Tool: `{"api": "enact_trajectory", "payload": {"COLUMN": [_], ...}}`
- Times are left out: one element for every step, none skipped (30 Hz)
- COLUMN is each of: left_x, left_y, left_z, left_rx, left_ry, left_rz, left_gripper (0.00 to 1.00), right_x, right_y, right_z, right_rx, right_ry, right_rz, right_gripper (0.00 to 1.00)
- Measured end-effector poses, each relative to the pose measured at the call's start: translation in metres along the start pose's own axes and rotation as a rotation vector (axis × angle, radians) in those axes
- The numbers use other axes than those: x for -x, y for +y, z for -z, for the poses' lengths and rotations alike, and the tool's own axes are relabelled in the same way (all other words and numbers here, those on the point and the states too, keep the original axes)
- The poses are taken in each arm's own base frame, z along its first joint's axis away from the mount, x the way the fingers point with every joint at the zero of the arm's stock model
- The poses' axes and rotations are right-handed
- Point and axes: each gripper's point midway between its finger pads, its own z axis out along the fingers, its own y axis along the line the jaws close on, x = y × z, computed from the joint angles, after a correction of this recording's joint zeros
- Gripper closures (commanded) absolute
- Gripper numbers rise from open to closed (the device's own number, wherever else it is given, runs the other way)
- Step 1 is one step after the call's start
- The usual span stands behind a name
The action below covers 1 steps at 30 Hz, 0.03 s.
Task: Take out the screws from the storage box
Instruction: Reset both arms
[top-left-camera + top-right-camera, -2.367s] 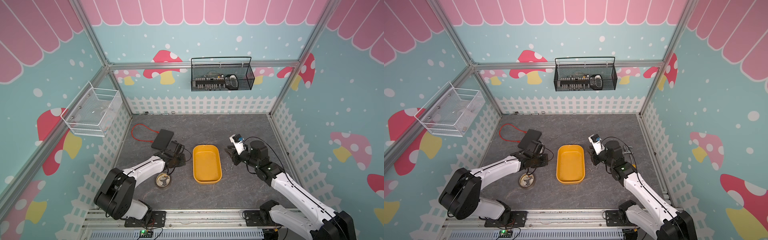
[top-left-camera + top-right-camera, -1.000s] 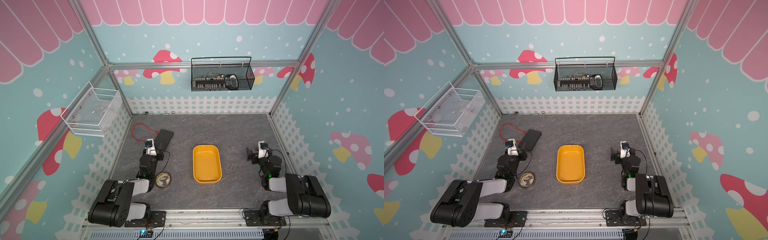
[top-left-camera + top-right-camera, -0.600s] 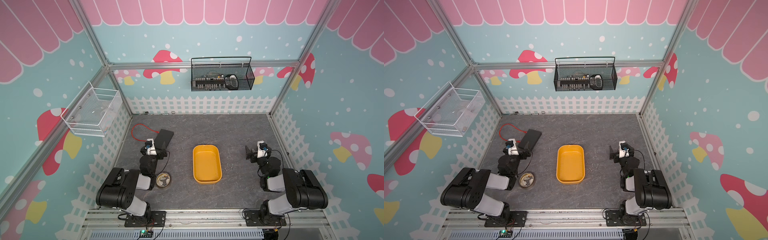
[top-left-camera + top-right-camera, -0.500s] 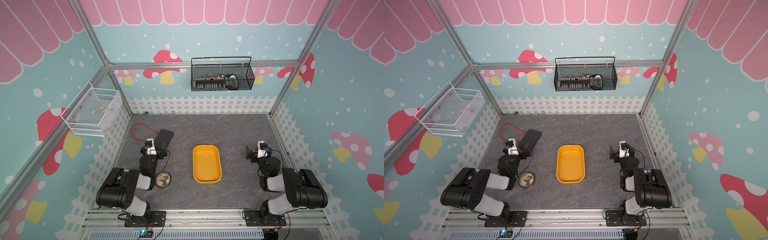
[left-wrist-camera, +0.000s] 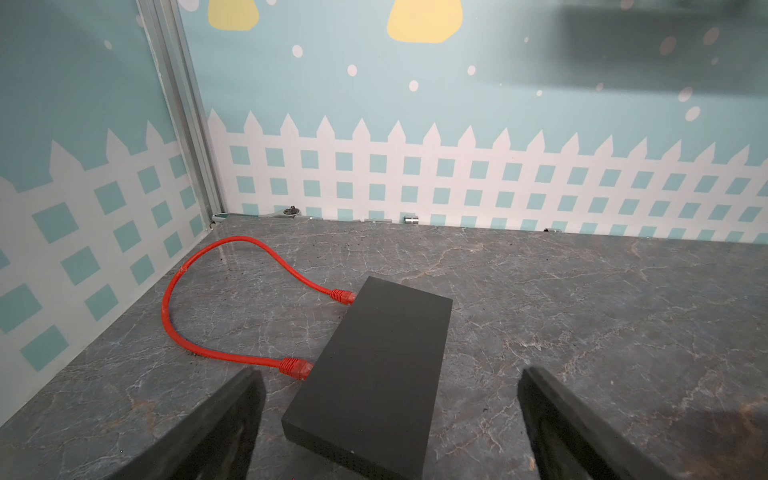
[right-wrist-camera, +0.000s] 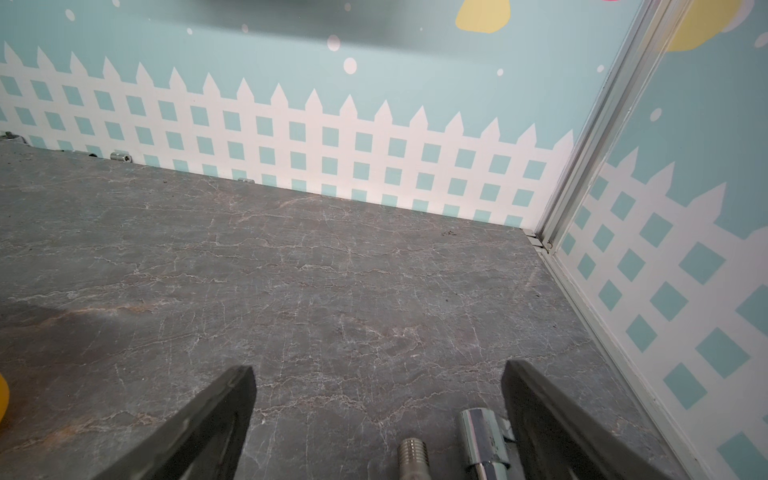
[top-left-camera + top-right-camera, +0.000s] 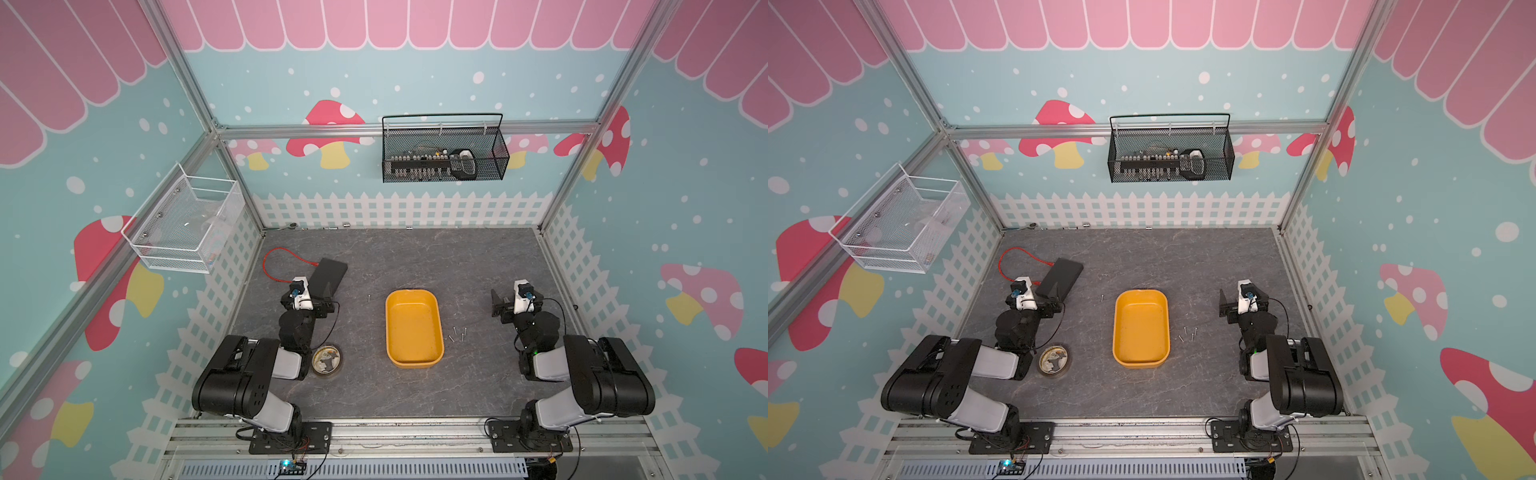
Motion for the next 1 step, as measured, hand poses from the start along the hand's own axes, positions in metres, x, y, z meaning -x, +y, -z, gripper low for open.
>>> {"api": "enact_trajectory", "payload": {"left_x": [-0.0001], "left_y": [0.0000], "left_z": [0.0000], "left_rx": [0.000], "left_ry": [0.000], "left_rz": [0.000], "left_gripper": [0.01], "right_x": [0.0010], "right_y": [0.0008], "right_z": [-0.0011], "right_rx": [0.000], "right_ry": [-0.001], "right_rz": [0.003], "right_gripper": [0.02]}}
